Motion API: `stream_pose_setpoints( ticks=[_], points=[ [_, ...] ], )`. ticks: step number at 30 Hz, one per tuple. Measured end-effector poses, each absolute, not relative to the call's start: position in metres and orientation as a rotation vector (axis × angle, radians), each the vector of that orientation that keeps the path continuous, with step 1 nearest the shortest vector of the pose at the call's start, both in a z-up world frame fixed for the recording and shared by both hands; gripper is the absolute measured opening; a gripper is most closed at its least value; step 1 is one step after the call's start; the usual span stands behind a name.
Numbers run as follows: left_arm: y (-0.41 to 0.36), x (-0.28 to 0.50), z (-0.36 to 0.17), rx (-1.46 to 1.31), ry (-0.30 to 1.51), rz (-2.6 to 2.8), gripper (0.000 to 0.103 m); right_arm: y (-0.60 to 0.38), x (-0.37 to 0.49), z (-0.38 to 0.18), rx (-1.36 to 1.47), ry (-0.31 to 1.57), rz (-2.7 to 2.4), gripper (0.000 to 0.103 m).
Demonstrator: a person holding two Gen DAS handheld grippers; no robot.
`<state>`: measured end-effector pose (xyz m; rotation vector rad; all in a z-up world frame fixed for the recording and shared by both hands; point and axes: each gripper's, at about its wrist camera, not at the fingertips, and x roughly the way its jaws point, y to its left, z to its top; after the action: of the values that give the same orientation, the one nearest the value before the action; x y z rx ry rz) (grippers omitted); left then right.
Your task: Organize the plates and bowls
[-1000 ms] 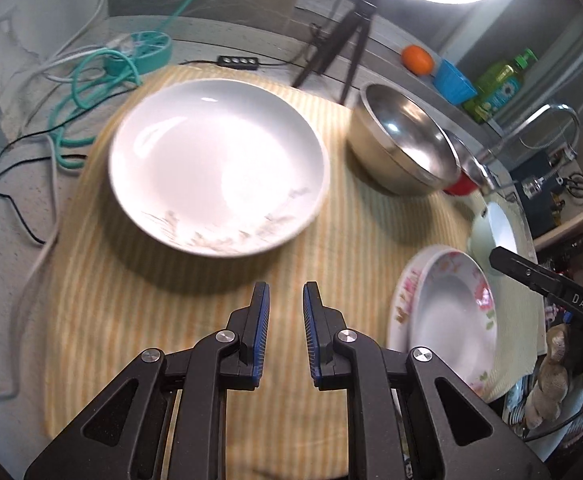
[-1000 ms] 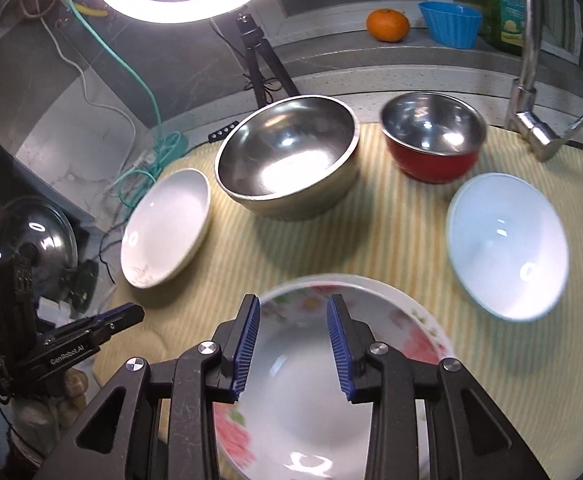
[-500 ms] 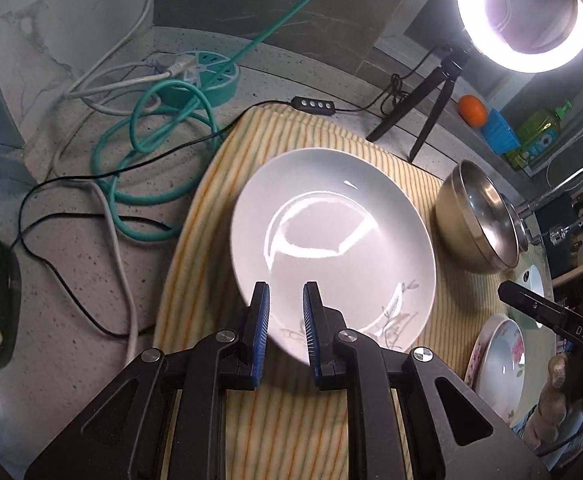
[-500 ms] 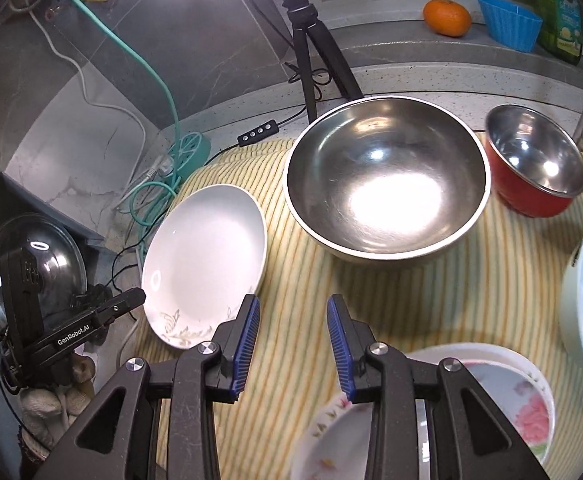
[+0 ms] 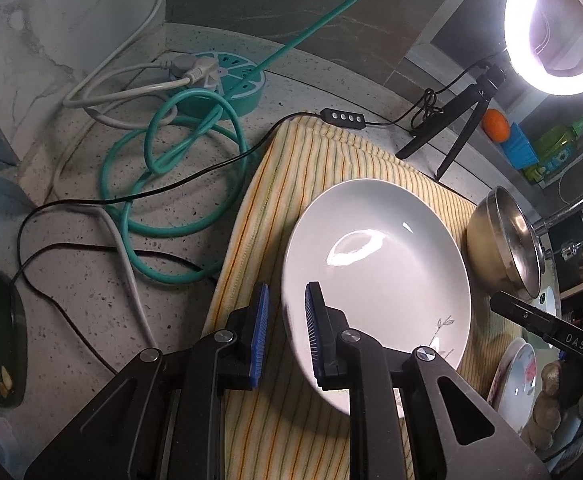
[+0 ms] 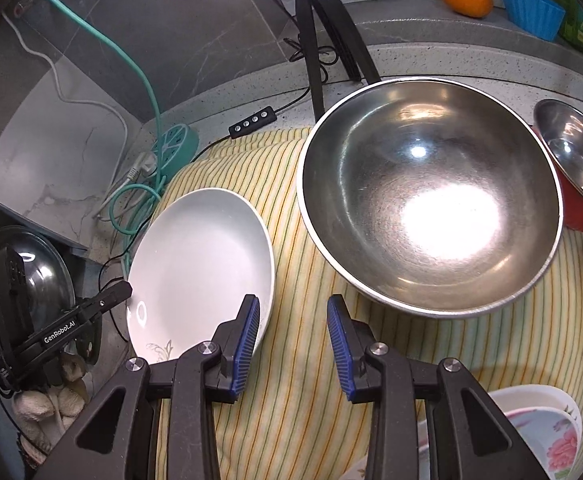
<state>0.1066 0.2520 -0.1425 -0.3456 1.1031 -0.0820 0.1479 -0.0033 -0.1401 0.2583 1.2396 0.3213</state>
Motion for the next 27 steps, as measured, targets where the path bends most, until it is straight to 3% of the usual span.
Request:
stream_pose_setpoints(
  ticks=[18,27],
  points=[
    [0.255,0.123,-0.154,-0.352,1.136,-0.124,0.017,0.017,0.161,-0.159,0.254,1.289,0.317,0.031],
    [0.251,0.126,-0.160,-0.362,1.149,-0.149,0.016,0.026,0.165,-0.166,0.259,1.318,0.332,0.012]
  ],
)
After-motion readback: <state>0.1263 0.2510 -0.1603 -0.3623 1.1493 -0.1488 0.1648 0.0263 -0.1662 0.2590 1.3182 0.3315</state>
